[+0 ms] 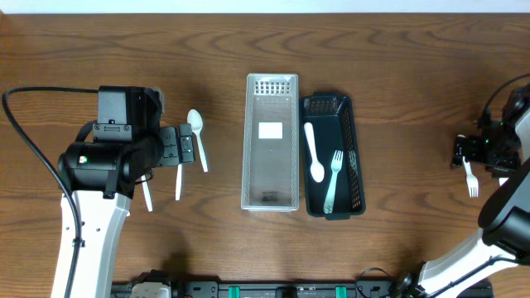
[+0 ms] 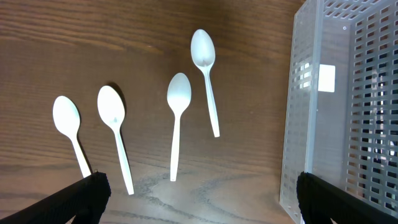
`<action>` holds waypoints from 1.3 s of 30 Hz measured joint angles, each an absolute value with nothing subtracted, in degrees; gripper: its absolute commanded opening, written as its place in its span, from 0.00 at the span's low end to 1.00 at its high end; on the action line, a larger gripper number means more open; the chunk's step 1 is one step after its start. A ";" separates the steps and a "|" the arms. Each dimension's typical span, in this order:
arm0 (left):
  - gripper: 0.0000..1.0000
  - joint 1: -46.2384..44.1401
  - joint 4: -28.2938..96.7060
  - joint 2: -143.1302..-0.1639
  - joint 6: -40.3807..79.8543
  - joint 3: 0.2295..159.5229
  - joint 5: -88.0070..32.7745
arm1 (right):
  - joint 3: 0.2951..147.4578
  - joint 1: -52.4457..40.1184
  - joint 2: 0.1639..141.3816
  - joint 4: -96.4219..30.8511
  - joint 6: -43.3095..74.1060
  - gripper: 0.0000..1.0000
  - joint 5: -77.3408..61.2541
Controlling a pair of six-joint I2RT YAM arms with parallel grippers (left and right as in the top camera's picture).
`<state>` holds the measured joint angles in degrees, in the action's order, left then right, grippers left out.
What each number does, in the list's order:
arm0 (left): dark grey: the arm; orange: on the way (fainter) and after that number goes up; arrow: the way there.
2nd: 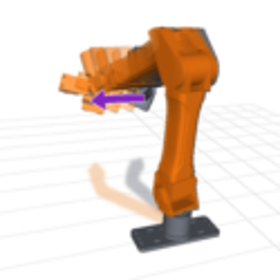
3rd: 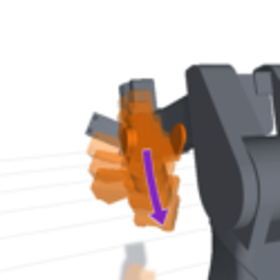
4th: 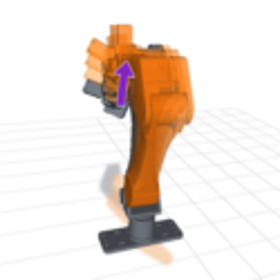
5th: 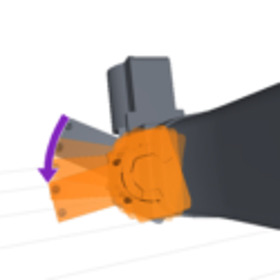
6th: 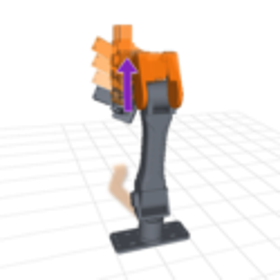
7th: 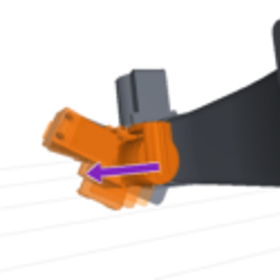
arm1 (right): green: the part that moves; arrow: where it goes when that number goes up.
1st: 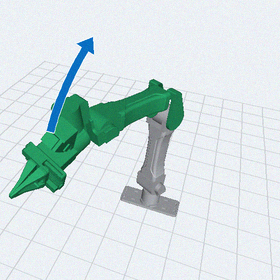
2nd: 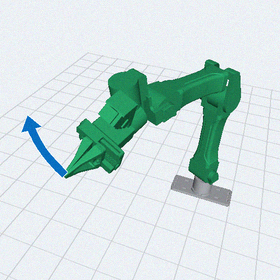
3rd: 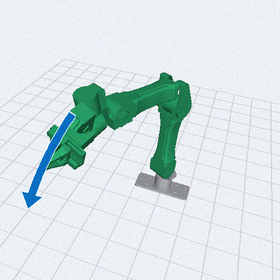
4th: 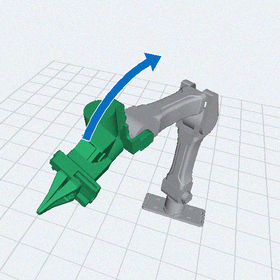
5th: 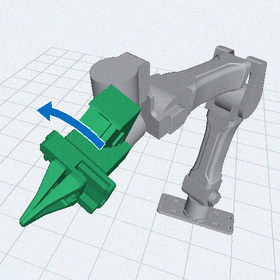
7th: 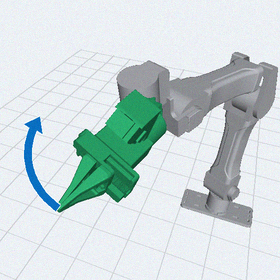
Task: Pack container
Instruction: 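Return the right gripper to the forks and grasp a fork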
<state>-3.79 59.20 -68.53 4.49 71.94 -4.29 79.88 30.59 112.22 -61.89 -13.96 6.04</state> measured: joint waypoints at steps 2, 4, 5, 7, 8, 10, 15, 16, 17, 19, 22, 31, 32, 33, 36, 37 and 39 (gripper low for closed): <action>0.98 -3.79 59.20 -68.53 4.49 71.94 -4.27 | 79.85 30.59 114.10 -61.89 -14.15 0.94 6.07; 0.98 -3.79 59.20 -68.53 4.49 71.94 -4.29 | 79.85 30.59 115.70 -61.89 -14.20 0.93 6.07; 0.98 -3.79 59.20 -68.53 4.49 71.94 -4.27 | 79.85 30.61 116.49 -61.87 -14.24 0.93 6.07; 0.98 -3.79 59.20 -68.53 4.49 71.94 -4.29 | 79.83 30.68 117.62 -61.89 -14.33 0.93 6.02; 0.98 -3.79 59.20 -68.53 4.49 71.94 -4.27 | 79.72 30.70 118.02 -61.82 -14.35 0.93 6.02; 0.98 -3.79 59.20 -68.53 4.49 71.94 -4.27 | 79.29 30.70 118.50 -61.76 -14.35 0.93 5.85; 0.98 -3.79 59.20 -68.55 4.49 71.94 -4.27 | 77.10 31.27 117.64 -60.77 -14.85 0.80 4.69; 0.98 -3.79 59.18 -68.53 4.49 71.94 -4.27 | 76.77 31.44 117.40 -60.60 -14.90 0.76 4.58; 0.98 -3.79 59.20 -68.53 4.49 71.94 -4.27 | 76.47 31.53 117.23 -60.45 -14.90 0.72 4.51; 0.98 -3.79 59.20 -68.55 4.49 71.94 -4.27 | 76.20 31.73 117.03 -60.34 -14.83 0.66 4.45; 0.98 -3.79 59.20 -68.53 4.49 71.94 -4.27 | 76.07 31.81 116.97 -60.36 -14.81 0.52 4.38; 0.98 -3.79 59.20 -68.55 4.49 71.94 -4.29 | 75.99 31.81 116.92 -60.73 -14.66 0.27 3.88; 0.98 -3.79 59.20 -68.55 4.49 71.94 -4.29 | 75.99 31.81 116.92 -60.80 -14.68 0.26 3.77; 0.98 -3.79 59.20 -68.55 4.49 71.94 -4.27 | 75.99 31.81 116.90 -60.82 -14.61 0.25 3.57; 0.98 -3.79 59.18 -68.55 4.49 71.94 -4.29 | 75.99 31.81 116.84 -60.82 -14.55 0.22 3.31; 0.98 -3.79 59.20 -68.55 4.49 71.94 -4.29 | 75.99 31.81 116.84 -60.82 -14.57 0.22 3.27; 0.98 -3.79 59.20 -68.55 4.49 71.94 -4.27 | 75.99 31.81 116.81 -60.82 -14.57 0.22 3.27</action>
